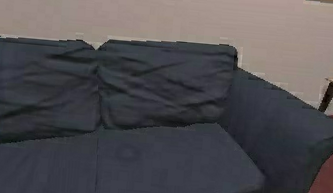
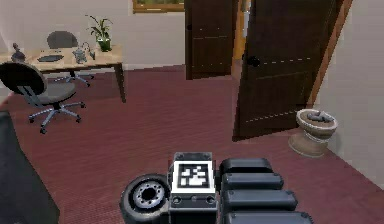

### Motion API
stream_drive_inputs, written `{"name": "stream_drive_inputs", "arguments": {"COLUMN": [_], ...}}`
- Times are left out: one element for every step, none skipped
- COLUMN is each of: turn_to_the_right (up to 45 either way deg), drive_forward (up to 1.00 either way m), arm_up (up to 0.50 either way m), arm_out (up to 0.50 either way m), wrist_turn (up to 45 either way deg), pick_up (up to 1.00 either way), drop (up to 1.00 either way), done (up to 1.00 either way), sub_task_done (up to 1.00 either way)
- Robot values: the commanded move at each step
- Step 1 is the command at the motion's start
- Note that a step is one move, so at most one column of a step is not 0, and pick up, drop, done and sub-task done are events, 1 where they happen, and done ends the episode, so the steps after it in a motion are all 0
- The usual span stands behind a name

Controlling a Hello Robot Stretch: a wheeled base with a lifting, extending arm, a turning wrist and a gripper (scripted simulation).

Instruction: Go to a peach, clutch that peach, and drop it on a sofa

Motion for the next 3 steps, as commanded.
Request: {"name": "stream_drive_inputs", "arguments": {"turn_to_the_right": [-9.0, 0.0, -6.0], "drive_forward": [0.0, 0.35, 0.0], "arm_up": [0.0, 0.0, 0.0], "arm_out": [0.0, 0.0, 0.0], "wrist_turn": [0.0, 0.0, 0.0], "pick_up": [0.0, 0.0, 0.0], "drop": [0.0, 0.0, 0.0], "done": [0.0, 0.0, 0.0], "sub_task_done": [0.0, 0.0, 0.0]}}
